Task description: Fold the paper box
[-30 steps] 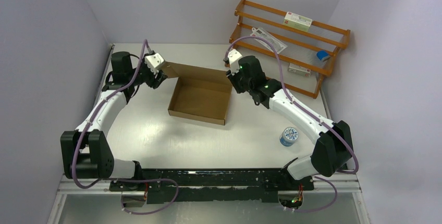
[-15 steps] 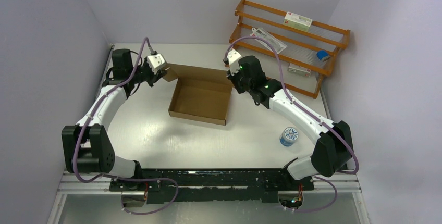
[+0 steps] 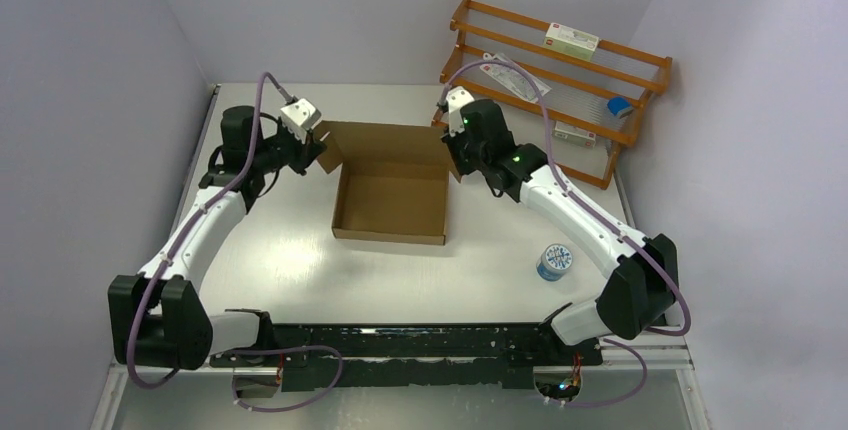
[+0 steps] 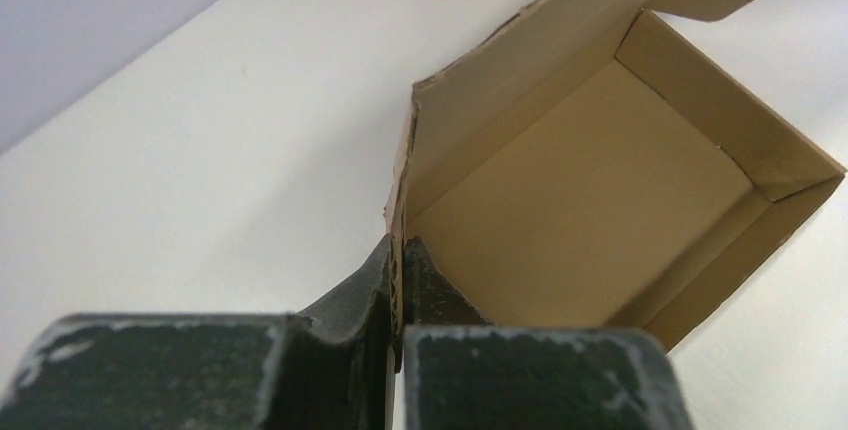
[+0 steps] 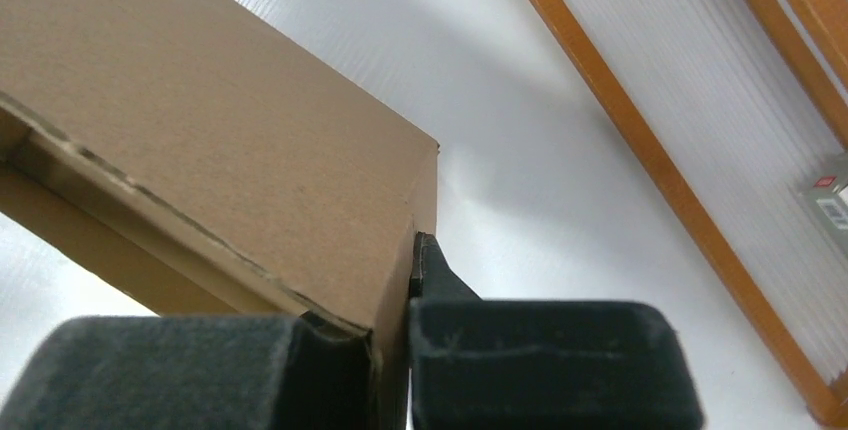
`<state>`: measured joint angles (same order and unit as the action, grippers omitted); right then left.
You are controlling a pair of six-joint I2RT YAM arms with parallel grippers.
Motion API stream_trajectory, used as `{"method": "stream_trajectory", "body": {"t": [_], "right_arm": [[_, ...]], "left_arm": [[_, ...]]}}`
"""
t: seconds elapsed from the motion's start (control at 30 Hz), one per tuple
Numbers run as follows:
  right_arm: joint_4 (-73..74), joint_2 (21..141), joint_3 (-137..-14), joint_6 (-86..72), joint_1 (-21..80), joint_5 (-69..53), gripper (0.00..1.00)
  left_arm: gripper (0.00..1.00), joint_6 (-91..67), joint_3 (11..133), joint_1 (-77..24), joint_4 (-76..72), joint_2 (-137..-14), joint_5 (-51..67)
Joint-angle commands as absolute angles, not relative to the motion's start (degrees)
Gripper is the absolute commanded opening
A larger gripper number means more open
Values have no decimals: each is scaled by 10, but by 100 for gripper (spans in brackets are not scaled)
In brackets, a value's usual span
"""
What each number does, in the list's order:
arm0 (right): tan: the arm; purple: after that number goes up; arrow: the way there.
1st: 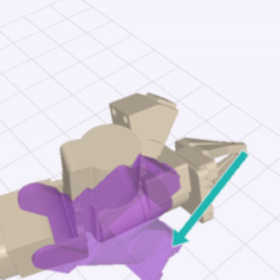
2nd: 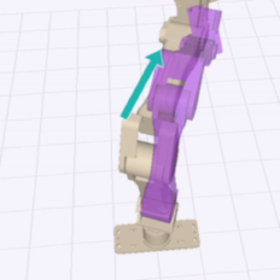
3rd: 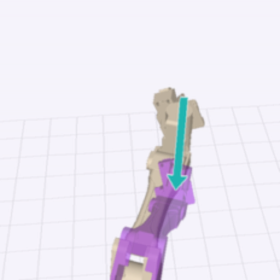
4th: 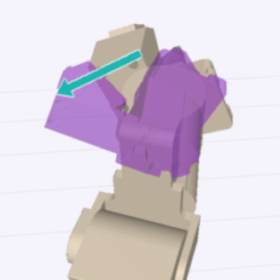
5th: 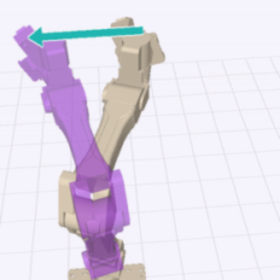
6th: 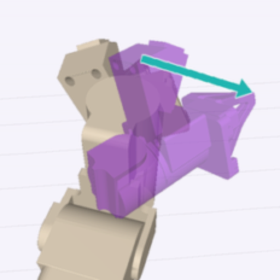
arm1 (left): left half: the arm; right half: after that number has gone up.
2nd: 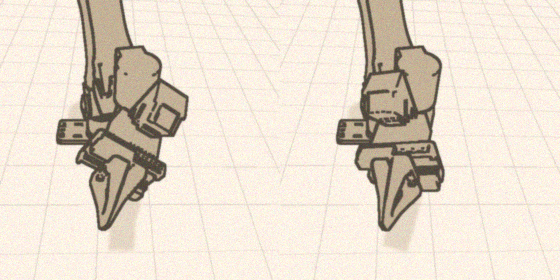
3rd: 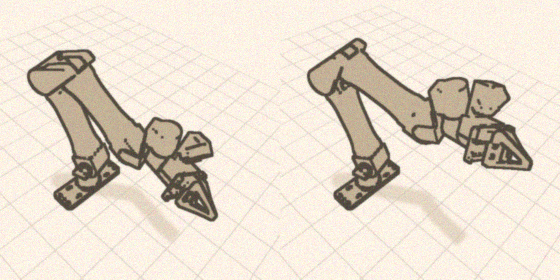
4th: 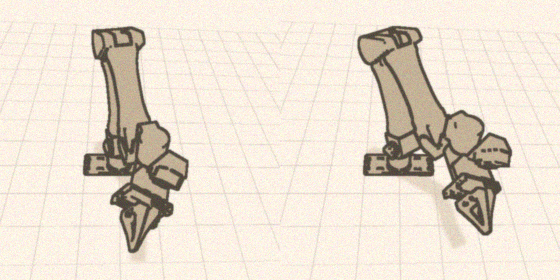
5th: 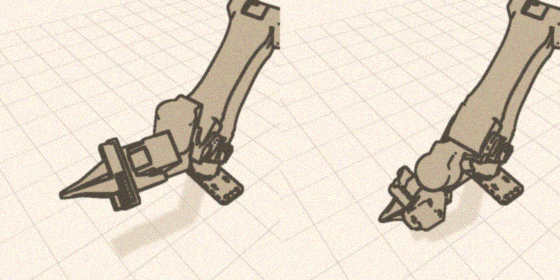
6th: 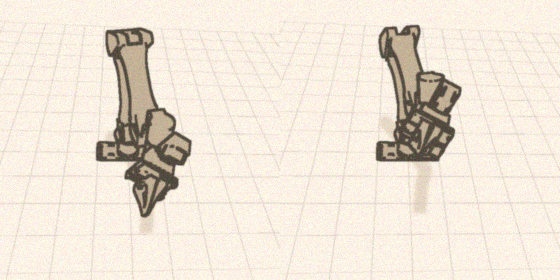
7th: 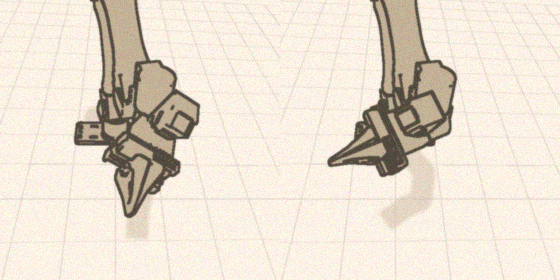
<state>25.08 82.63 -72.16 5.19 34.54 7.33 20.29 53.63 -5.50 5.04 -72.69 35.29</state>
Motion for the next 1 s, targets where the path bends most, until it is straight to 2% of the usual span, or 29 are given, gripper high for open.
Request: {"method": "stream_trajectory", "body": {"t": [0.0,0.37,0.73,0.97], "right_arm": [[258,832,-759,-17,350,71,0],[333,886,-824,-190,355,134,0],[365,909,-861,-295,356,141,0],[374,923,-859,-343,355,118,0]], "left_arm": [[5,79,522,-77,48,-696,315],[5,-175,553,-96,93,-699,290],[5,-285,587,-124,158,-736,256],[5,-346,557,-133,139,-718,248]]}}
